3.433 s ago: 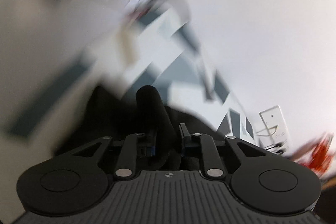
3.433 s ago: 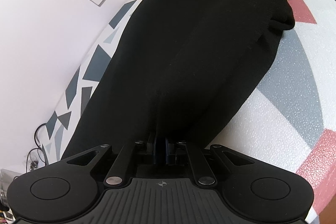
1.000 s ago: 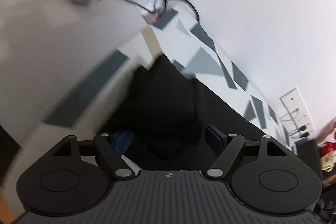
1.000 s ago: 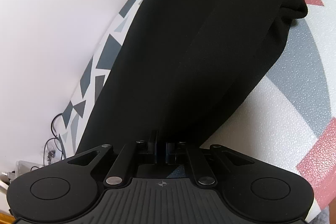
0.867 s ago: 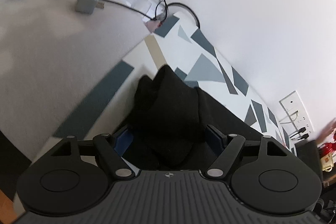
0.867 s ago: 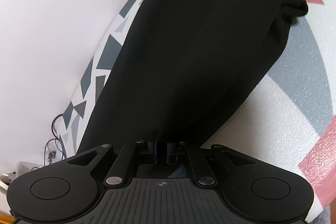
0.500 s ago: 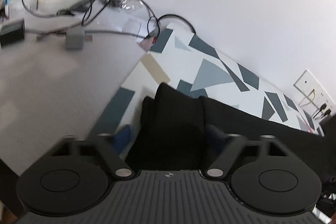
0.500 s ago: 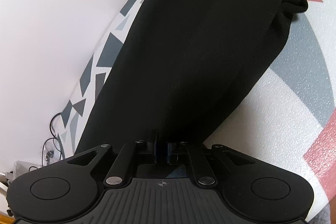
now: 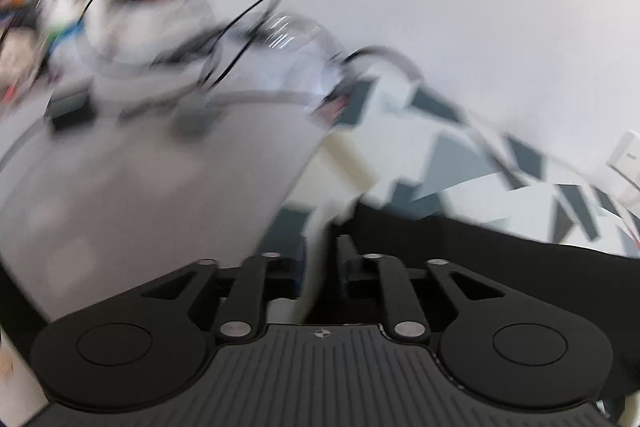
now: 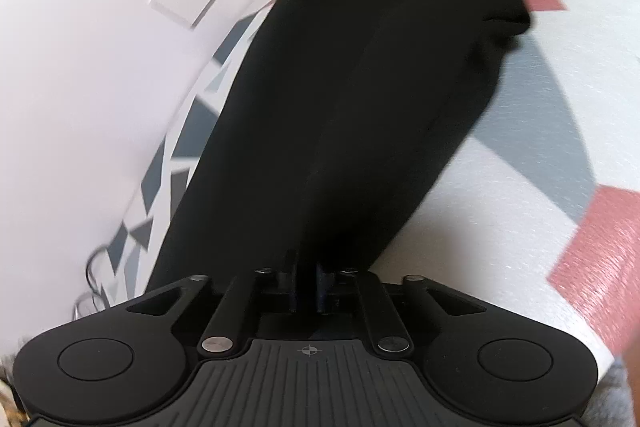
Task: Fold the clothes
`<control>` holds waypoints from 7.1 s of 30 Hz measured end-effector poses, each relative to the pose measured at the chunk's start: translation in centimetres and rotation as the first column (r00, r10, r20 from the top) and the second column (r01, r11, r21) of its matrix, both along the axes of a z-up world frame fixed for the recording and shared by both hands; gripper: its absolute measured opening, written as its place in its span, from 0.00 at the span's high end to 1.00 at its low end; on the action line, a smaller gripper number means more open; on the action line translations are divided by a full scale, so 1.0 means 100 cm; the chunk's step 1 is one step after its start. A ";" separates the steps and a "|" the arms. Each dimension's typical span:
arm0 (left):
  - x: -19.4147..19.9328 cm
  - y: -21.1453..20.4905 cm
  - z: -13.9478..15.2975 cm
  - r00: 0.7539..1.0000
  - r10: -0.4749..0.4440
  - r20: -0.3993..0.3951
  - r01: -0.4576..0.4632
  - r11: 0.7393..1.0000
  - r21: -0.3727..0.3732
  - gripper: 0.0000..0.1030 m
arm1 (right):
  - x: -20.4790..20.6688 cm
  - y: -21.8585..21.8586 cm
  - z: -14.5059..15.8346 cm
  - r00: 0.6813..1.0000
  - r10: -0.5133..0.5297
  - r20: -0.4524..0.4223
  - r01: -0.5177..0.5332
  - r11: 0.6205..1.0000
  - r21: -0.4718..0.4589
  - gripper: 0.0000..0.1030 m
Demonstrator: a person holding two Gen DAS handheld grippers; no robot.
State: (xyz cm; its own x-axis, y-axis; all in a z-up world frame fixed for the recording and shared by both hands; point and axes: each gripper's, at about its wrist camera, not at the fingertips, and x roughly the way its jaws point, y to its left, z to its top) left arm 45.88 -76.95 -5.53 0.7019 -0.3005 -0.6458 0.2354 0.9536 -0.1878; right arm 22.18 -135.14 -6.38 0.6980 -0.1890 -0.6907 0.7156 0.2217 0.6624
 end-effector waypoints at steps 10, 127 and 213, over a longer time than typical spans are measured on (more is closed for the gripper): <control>-0.025 -0.139 0.000 0.894 -0.448 0.006 0.445 0.889 0.106 0.19 | -0.056 0.000 0.022 0.976 -0.196 -0.092 0.171 0.958 -0.229 0.65; -0.024 -0.224 -0.046 0.912 -0.372 -0.171 0.404 0.884 0.234 0.00 | -0.146 -0.083 -0.010 0.986 -0.128 -0.108 0.101 0.968 -0.229 0.88; -0.055 -0.283 -0.020 0.892 -0.426 -0.152 0.442 0.891 0.102 0.04 | -0.025 -0.248 0.093 0.944 0.107 -0.313 -0.256 0.835 -0.487 0.20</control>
State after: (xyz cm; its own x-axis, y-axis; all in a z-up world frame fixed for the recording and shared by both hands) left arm 40.38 -105.26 -7.53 0.4342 -0.4643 -0.7720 0.6147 0.7791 -0.1229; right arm 19.66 -159.93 2.88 0.5624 -0.4561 -0.6897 0.7572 0.6192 0.2080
